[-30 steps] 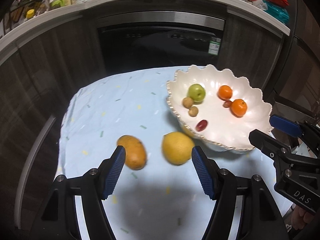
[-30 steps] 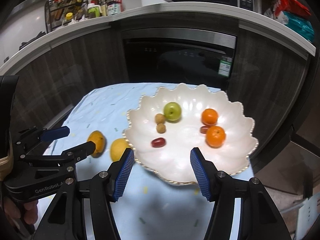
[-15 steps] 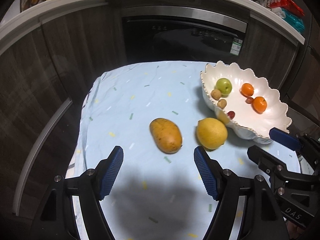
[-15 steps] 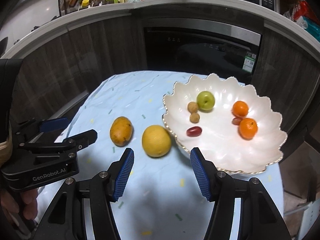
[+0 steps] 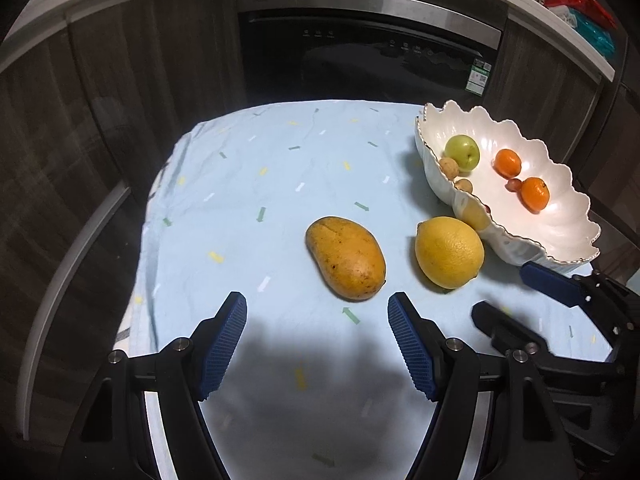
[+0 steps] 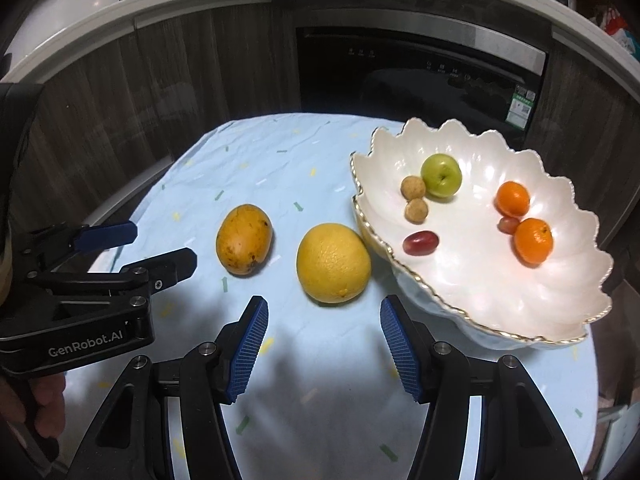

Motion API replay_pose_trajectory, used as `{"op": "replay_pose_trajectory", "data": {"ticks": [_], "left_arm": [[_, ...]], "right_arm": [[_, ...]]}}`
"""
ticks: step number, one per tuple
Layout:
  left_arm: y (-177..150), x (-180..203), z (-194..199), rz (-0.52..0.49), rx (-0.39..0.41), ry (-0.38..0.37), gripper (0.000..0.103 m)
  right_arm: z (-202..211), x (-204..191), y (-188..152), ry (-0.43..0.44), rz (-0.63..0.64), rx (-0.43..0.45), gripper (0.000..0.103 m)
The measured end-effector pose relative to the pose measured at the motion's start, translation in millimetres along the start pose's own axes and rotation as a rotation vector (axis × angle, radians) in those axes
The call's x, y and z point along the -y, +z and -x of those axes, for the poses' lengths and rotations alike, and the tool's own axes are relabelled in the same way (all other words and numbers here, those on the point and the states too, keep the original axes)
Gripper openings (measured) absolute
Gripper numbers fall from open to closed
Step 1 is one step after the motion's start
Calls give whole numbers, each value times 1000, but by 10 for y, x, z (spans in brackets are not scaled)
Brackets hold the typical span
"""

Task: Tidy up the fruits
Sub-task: 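Withdraw both tools toward the mango and the grapefruit, then grasp the mango with the left tool while the right tool grasps the yellow grapefruit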

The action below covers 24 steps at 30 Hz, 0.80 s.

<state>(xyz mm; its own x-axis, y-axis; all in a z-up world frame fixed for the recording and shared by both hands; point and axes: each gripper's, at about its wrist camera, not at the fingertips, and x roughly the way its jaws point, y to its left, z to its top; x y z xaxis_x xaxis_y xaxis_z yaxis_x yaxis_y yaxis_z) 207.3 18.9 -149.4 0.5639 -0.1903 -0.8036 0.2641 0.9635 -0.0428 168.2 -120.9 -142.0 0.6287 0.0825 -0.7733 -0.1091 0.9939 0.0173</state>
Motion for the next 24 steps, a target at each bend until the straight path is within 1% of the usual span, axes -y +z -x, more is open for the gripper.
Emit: {"op": "replay_pose_trajectory", "data": {"ticks": [4, 8, 17, 24], "left_arm": [[30, -17, -98, -5, 0, -26, 77], [82, -19, -228, -21, -12, -45, 77], [215, 64, -457, -13, -44, -80, 77], [285, 73, -633, 5, -91, -69, 77]], "right_arm": [[-120, -38, 11, -2, 8, -1, 60], [-211, -57, 34, -12, 15, 3, 60], [-338, -31, 48, -16, -4, 4, 60], [-424, -7, 61, -22, -16, 13, 60]]}}
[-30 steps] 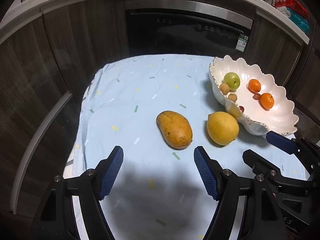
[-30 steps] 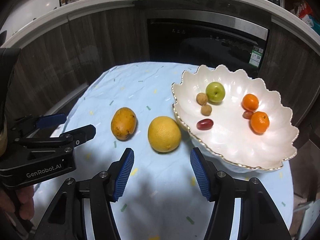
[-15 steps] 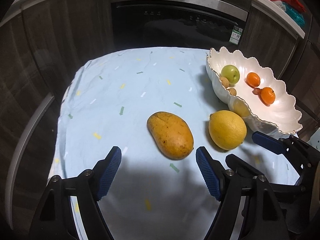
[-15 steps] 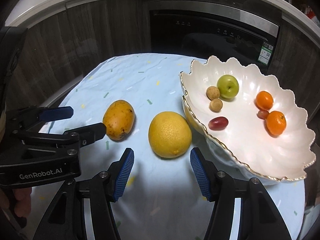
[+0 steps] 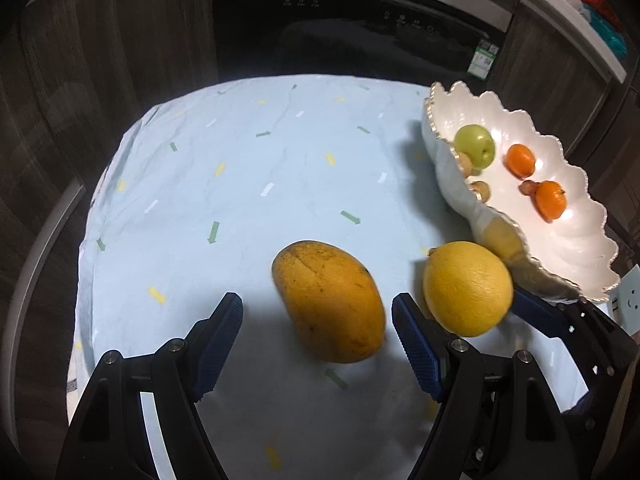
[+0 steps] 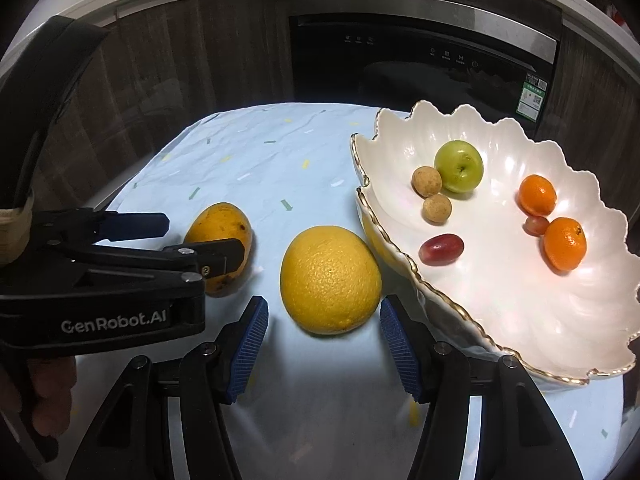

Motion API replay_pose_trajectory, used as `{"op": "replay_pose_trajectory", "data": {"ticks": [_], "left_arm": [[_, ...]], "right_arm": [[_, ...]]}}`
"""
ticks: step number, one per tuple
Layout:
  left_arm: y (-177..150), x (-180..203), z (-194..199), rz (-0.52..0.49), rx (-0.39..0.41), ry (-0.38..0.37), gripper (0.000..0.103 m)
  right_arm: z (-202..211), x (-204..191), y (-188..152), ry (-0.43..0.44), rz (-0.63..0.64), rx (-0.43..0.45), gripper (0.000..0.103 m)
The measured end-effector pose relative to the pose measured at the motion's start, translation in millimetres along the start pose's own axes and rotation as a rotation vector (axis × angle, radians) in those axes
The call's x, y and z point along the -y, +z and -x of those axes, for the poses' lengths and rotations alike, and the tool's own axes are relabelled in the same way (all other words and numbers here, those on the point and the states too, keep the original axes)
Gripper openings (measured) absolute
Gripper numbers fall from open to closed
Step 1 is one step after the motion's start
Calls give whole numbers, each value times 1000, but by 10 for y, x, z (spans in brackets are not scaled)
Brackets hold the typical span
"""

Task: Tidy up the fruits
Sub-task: 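Grasp the mango with the left tool while the right tool grasps the yellow grapefruit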

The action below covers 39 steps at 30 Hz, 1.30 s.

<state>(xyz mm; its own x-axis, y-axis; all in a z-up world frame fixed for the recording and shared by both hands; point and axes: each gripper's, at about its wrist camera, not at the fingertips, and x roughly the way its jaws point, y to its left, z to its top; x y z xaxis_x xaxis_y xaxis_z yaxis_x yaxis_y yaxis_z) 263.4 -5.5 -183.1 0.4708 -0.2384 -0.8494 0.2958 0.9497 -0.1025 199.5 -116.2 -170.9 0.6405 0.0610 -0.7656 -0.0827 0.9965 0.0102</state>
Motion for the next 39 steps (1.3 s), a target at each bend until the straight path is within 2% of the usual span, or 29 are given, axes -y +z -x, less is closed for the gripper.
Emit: {"op": "replay_pose_trajectory", "data": {"ticks": [7, 14, 16, 18, 27, 39], "left_arm": [[18, -21, -156, 28, -52, -15, 76], [46, -58, -174, 30, -51, -24, 73], [39, -82, -156, 28, -49, -54, 60], [29, -88, -136, 20, -49, -67, 53], [-51, -202, -41, 44, -32, -39, 50], [-194, -258, 149, 74, -17, -14, 50]], "right_arm": [[6, -56, 5, -34, 0, 29, 60], [-17, -95, 23, -75, -21, 41, 60], [-27, -117, 22, -94, -18, 42, 60], [-32, -125, 22, -106, -22, 44, 60], [-54, -130, 24, -139, -50, 40, 58], [135, -146, 21, -69, -39, 69, 54]]}}
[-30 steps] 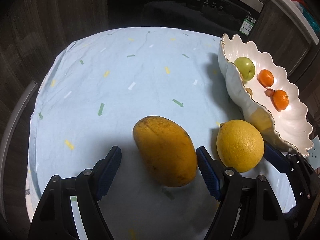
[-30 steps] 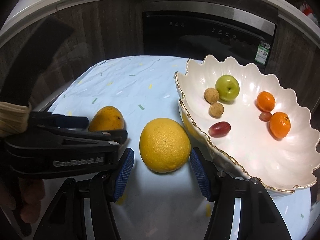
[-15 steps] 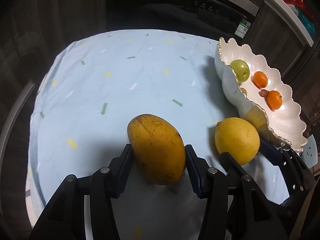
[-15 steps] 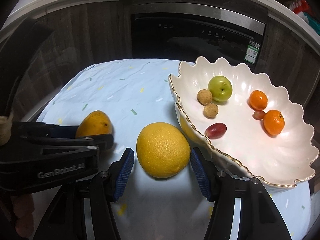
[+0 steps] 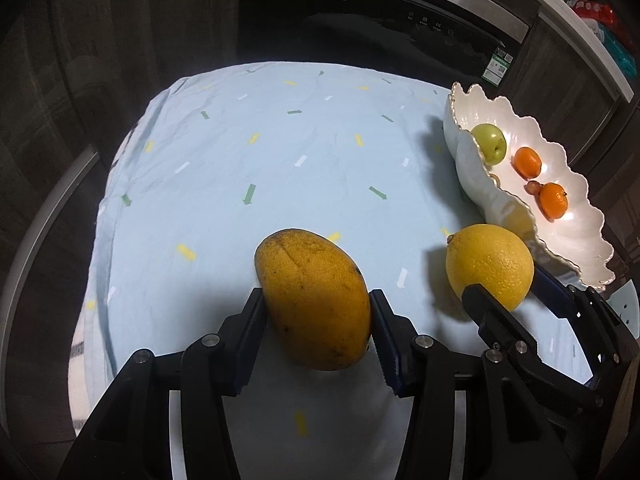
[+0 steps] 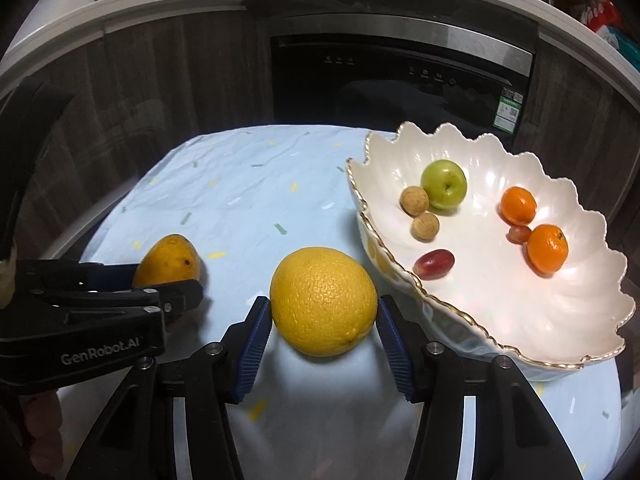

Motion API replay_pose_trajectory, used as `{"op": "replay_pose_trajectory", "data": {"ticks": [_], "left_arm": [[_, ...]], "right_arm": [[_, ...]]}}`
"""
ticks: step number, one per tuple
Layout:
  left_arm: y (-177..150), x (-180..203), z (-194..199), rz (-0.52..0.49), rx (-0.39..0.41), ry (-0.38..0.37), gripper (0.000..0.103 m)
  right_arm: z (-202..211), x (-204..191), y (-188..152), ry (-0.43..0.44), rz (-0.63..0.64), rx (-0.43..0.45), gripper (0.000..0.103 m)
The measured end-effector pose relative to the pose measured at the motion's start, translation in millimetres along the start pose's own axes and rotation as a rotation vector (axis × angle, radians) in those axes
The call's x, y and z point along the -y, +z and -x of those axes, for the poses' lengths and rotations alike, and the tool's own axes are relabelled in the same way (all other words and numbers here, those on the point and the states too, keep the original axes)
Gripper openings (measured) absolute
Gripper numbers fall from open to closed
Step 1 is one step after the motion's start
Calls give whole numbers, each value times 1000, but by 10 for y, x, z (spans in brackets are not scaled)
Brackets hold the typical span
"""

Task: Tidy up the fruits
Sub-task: 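Grasp the mango with the left tool while the right tool grasps the yellow grapefruit, then carry the mango and grapefruit over the bowl and open both tools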

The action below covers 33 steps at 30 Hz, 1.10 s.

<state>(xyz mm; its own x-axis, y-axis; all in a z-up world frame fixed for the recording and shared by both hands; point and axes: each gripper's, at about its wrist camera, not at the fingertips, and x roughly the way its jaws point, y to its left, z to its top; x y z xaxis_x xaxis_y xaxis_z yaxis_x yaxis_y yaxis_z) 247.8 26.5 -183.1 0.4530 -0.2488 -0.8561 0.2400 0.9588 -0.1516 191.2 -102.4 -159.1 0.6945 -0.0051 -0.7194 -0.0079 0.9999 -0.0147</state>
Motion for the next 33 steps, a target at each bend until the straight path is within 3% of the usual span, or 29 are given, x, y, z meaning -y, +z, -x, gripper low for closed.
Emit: {"op": "replay_pose_trajectory", "data": {"ticks": [14, 23, 33], "left_arm": [[20, 322, 482, -39, 68, -6, 50], [195, 960, 614, -132, 103, -54, 50], [386, 1747, 448, -236, 82, -139, 50]], "right_arm": [[524, 270, 116, 21, -32, 79, 54], [865, 804, 168, -26, -94, 116, 54], [933, 1496, 168, -79, -142, 86, 54]]}}
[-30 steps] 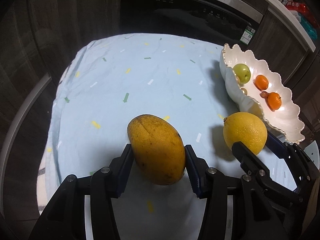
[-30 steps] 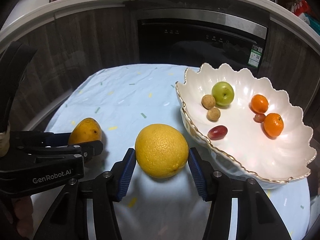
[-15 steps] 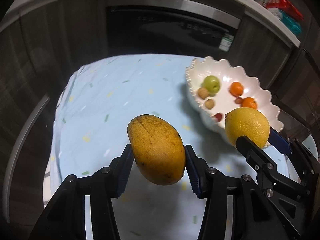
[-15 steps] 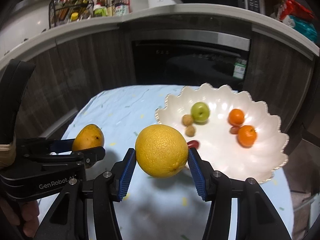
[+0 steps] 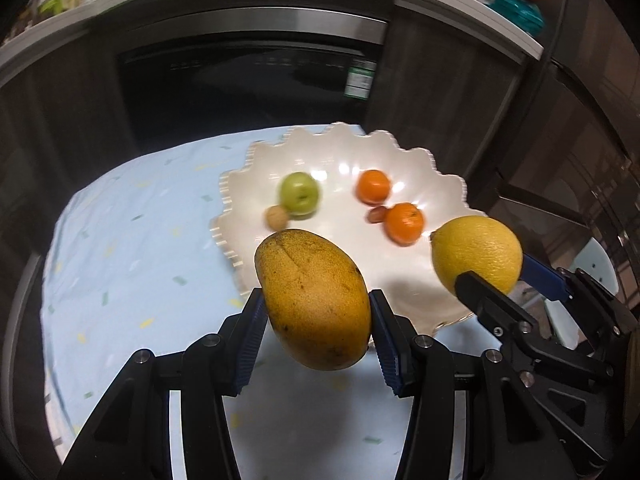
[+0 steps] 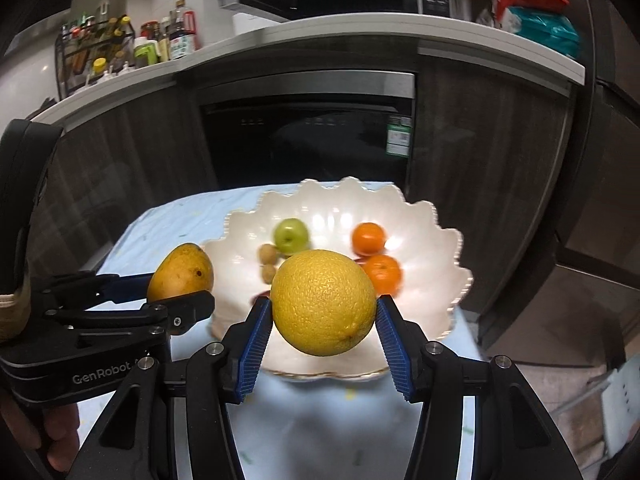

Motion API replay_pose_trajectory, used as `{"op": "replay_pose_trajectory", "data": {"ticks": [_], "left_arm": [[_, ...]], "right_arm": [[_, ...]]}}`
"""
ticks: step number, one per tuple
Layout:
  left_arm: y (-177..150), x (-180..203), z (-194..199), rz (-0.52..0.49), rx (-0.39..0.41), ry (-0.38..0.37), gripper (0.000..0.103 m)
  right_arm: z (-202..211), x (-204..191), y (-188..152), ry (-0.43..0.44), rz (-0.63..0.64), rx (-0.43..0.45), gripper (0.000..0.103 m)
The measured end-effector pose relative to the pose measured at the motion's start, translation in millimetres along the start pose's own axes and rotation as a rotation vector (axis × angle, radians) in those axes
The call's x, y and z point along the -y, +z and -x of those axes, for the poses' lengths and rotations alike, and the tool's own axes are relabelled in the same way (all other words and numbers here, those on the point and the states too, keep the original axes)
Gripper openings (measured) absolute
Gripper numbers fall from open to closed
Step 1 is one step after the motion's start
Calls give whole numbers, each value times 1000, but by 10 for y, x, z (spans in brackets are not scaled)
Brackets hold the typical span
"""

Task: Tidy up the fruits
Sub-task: 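Carry the mango and grapefruit over the bowl and open both tools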

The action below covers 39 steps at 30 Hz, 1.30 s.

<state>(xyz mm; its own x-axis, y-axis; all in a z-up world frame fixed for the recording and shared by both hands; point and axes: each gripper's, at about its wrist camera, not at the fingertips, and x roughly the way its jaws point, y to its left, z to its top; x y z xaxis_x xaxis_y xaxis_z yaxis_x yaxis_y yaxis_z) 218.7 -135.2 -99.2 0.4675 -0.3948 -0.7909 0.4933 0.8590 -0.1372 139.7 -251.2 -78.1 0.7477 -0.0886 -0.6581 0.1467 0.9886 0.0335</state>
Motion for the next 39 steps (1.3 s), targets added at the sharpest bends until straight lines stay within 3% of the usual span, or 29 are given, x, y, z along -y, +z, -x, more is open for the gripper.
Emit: {"op": "replay_pose_trajectory", "data": {"ticks": [7, 18, 23, 28, 39], "left_arm": [[105, 211, -261, -44, -42, -7, 50], [83, 289, -448, -86, -94, 14, 50], [134, 277, -373, -95, -68, 43, 59], [123, 235, -257, -84, -41, 83, 75], [21, 103, -22, -29, -10, 133, 88]], "right_arm": [[-180, 282, 19, -8, -20, -45, 54], [-377, 407, 11, 0, -30, -101, 55], [-301, 398, 84, -21, -21, -62, 61], [-260, 461, 88, -27, -61, -57, 67], [-90, 333, 65, -33, -33, -36, 72]]}}
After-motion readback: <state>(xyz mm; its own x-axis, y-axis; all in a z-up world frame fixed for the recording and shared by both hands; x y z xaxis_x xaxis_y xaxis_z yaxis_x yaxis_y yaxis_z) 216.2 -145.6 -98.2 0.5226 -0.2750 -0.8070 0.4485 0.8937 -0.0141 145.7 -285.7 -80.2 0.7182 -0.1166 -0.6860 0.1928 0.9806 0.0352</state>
